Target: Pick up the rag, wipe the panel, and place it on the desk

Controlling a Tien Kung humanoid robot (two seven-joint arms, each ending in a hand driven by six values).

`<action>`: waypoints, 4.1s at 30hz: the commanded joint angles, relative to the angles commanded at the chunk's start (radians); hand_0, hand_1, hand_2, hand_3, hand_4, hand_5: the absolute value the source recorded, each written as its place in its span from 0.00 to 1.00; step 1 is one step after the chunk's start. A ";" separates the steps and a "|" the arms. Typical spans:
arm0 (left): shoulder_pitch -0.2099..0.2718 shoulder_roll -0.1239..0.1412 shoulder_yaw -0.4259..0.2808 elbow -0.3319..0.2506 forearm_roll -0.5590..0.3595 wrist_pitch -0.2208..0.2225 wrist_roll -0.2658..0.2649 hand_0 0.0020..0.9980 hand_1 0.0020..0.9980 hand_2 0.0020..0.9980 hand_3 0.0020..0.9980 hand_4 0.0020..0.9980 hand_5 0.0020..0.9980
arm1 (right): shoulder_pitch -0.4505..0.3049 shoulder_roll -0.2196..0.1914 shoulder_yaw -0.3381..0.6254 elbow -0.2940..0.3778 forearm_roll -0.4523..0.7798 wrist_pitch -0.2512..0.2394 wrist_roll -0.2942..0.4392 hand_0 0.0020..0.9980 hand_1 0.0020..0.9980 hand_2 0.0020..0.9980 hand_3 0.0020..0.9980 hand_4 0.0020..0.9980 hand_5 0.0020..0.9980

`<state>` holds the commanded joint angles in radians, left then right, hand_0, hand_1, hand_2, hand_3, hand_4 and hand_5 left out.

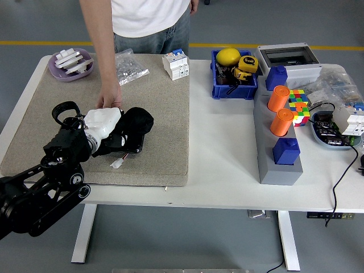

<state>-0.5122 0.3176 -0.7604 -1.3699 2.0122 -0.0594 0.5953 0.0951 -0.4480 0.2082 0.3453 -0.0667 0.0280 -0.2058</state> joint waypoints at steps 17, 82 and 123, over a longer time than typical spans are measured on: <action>0.025 0.019 -0.029 0.015 0.015 -0.002 0.005 0.24 0.31 0.54 0.47 0.14 0.00 | -0.003 0.000 0.004 0.001 -0.004 0.000 -0.001 0.74 0.65 0.69 0.73 1.00 0.64; 0.114 0.122 -0.380 0.264 0.053 0.023 -0.008 0.24 0.31 0.54 0.48 0.16 0.00 | -0.004 0.002 0.037 0.007 -0.034 0.003 -0.004 0.74 0.65 0.69 0.73 1.00 0.64; 0.096 0.150 -0.384 0.361 -0.065 -0.020 -0.148 0.76 0.84 0.85 0.81 0.99 0.24 | -0.005 0.002 0.029 0.009 -0.037 -0.003 -0.008 0.74 0.65 0.69 0.73 1.00 0.63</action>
<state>-0.4163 0.4676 -1.1443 -1.0089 1.9473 -0.0797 0.4472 0.0902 -0.4458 0.2373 0.3542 -0.1035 0.0247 -0.2136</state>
